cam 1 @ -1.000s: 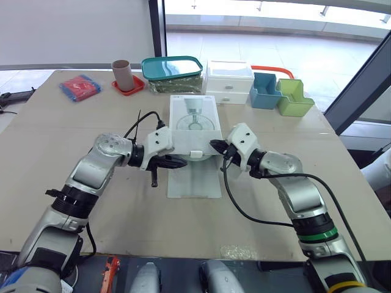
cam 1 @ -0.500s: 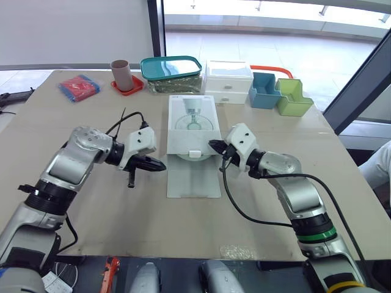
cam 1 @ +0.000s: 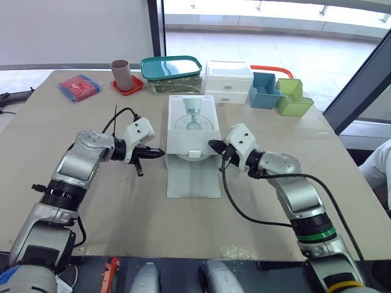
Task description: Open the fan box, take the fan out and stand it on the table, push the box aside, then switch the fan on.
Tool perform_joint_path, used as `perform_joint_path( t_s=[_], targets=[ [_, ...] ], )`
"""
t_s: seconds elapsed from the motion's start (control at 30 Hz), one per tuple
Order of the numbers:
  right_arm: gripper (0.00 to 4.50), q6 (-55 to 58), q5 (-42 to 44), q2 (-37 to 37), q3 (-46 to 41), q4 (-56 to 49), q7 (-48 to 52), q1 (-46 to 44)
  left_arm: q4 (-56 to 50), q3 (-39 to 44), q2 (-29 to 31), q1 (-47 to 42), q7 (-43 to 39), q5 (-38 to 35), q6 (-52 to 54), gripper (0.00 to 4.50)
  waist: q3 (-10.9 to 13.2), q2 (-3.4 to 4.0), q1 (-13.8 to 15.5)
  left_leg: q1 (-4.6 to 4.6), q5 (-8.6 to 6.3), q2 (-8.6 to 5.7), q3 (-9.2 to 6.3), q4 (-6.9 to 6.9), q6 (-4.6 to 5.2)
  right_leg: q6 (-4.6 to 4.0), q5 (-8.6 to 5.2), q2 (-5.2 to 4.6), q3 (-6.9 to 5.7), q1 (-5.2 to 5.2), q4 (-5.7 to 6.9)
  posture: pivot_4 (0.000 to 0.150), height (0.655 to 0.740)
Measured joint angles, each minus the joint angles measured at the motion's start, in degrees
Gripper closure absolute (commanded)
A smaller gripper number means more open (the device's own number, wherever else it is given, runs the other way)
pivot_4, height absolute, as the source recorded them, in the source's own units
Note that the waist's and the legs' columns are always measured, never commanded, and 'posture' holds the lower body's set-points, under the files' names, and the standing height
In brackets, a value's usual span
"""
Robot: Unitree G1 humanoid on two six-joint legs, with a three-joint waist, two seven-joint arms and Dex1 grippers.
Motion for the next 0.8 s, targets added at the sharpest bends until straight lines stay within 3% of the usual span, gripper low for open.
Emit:
perform_joint_path(
  t_s=[0.6,0.8],
  targets=[
    [4.47,0.2,0.0,-0.2,0.0,-0.2,0.0,0.1,-4.0,7.3,-7.5,5.9,12.8,-5.6,7.6,4.50,0.0,0.00,0.2,0.01,0.00,-0.02,-0.01,0.01,-0.01,0.01,0.01,-0.04,0.00,0.01,0.00,0.150,0.7400],
    [4.47,0.2,0.0,-0.2,0.0,-0.2,0.0,0.1,-5.7,7.7,-7.6,7.2,14.1,-6.6,8.0,4.50,0.0,-0.01,0.2,0.01,0.00,-0.02,-0.01,0.00,-0.01,0.01,0.01,-0.04,-0.01,0.01,0.00,0.150,0.7400]
  ],
)
